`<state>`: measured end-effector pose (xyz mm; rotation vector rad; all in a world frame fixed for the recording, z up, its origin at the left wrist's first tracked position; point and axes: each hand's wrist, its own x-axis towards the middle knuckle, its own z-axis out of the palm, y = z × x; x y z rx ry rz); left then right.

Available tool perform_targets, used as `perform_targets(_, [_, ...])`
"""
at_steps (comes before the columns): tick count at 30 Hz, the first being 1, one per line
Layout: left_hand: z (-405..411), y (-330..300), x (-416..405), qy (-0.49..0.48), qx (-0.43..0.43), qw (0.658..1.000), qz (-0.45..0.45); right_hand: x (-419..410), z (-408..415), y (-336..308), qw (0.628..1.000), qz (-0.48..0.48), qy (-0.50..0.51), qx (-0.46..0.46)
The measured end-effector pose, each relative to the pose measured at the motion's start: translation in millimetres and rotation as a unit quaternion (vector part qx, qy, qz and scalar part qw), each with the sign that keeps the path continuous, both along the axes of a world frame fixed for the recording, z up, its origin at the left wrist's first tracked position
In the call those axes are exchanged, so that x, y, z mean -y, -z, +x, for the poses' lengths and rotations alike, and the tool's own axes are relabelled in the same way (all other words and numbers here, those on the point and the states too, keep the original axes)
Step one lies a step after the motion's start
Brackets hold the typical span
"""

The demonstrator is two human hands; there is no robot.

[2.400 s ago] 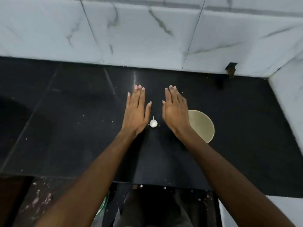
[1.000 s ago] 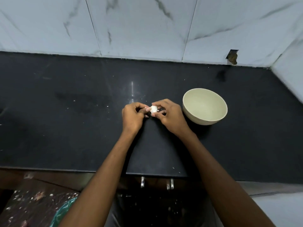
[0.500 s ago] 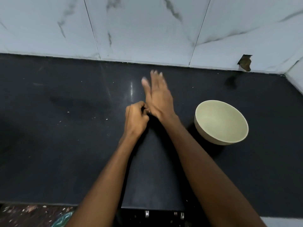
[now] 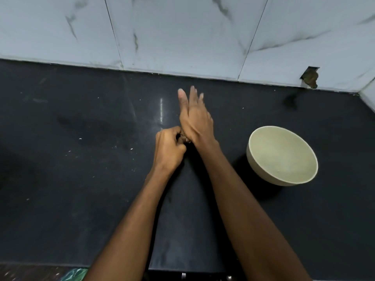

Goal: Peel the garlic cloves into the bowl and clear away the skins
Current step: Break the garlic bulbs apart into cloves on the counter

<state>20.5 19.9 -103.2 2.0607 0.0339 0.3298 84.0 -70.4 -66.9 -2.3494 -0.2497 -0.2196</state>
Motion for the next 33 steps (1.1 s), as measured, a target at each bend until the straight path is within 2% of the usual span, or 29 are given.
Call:
perform_targets(3, [0, -2, 1, -0.003, 0.004, 1.0, -0.004, 2, 6, -5, 1.0, 0.005, -0.016, 0.0])
perform_targets(7, [-1, -5, 4, -0.003, -0.012, 0.999, -0.033, 5, 16, -41, 0.994, 0.075, 0.01, 0.081])
perform_targets(9, [-1, -5, 4, -0.004, -0.011, 1.0, -0.026, 5, 15, -39, 0.993, 0.063, 0.011, 0.099])
perform_targets(11, [-1, -4, 4, -0.002, -0.011, 1.0, -0.014, 1, 7, -17, 0.999, 0.028, -0.011, 0.026])
perform_targets(13, [-2, -5, 4, -0.006, -0.01, 1.0, -0.01, 1, 7, -1, 0.998, 0.044, -0.019, -0.032])
perform_targets(15, [-2, -6, 5, -0.005, -0.014, 1.0, -0.011, 4, 8, -17, 0.996, 0.086, -0.021, -0.032])
perform_targets(18, [3, -3, 5, -0.013, -0.021, 0.999, -0.026, 11, 16, -58, 0.99, 0.137, -0.02, 0.04])
perform_targets(20, [2, -4, 5, -0.013, -0.022, 0.999, -0.025, 8, 19, -54, 0.989, 0.127, -0.015, 0.076])
perform_targets(22, [2, -4, 5, -0.013, -0.011, 1.0, -0.009, 3, 10, -28, 0.997, 0.072, -0.019, 0.029])
perform_targets(24, [-1, -4, 5, -0.012, 0.0, 1.0, 0.005, 6, 4, 4, 0.997, 0.059, -0.01, -0.039])
perform_targets(26, [-1, -4, 6, -0.015, 0.0, 1.0, 0.01, 11, 2, 0, 0.995, 0.084, -0.008, -0.06])
perform_targets(29, [3, -3, 5, -0.023, -0.005, 1.0, -0.01, 23, 5, -20, 0.98, 0.185, 0.011, -0.071])
perform_targets(33, [6, -4, 4, -0.028, -0.016, 0.998, -0.045, 36, 4, -34, 0.965, 0.257, 0.014, -0.051])
